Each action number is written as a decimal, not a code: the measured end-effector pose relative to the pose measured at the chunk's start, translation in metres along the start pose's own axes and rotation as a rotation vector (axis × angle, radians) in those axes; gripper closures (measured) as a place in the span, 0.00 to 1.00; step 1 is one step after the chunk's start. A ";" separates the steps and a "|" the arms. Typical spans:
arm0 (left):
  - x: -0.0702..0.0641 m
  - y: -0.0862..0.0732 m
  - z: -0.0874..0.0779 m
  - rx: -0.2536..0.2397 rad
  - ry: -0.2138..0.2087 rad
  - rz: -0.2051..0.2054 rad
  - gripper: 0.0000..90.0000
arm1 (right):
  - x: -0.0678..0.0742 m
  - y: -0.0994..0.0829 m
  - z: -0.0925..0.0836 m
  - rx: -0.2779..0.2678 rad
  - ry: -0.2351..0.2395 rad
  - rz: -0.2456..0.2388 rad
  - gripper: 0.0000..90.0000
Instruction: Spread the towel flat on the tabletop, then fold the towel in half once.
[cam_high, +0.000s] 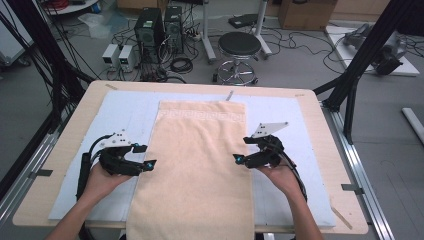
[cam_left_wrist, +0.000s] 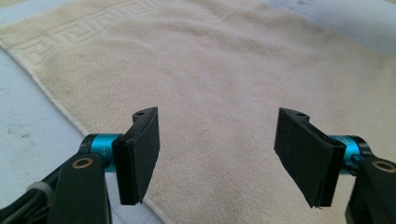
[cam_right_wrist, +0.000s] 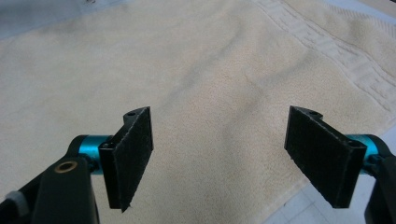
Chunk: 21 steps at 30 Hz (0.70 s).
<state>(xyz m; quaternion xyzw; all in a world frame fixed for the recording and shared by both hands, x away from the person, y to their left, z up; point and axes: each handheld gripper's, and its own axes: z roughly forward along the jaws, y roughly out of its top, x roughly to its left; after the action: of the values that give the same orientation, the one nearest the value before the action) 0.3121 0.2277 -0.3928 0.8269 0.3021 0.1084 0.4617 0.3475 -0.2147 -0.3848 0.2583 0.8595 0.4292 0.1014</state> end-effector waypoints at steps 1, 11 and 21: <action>0.000 0.000 0.001 -0.002 0.000 -0.005 0.35 | -0.001 0.001 0.001 0.003 0.002 -0.003 0.25; 0.005 0.004 0.001 -0.001 0.006 -0.012 0.36 | 0.000 0.011 0.004 0.016 0.005 -0.017 0.26; 0.029 0.042 0.009 -0.005 0.044 0.000 0.37 | -0.023 0.034 0.010 0.043 -0.024 -0.023 0.27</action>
<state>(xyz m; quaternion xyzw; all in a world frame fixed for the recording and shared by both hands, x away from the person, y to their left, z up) 0.3562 0.2223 -0.3659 0.8232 0.3120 0.1273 0.4569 0.3831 -0.2029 -0.3656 0.2556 0.8701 0.4065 0.1109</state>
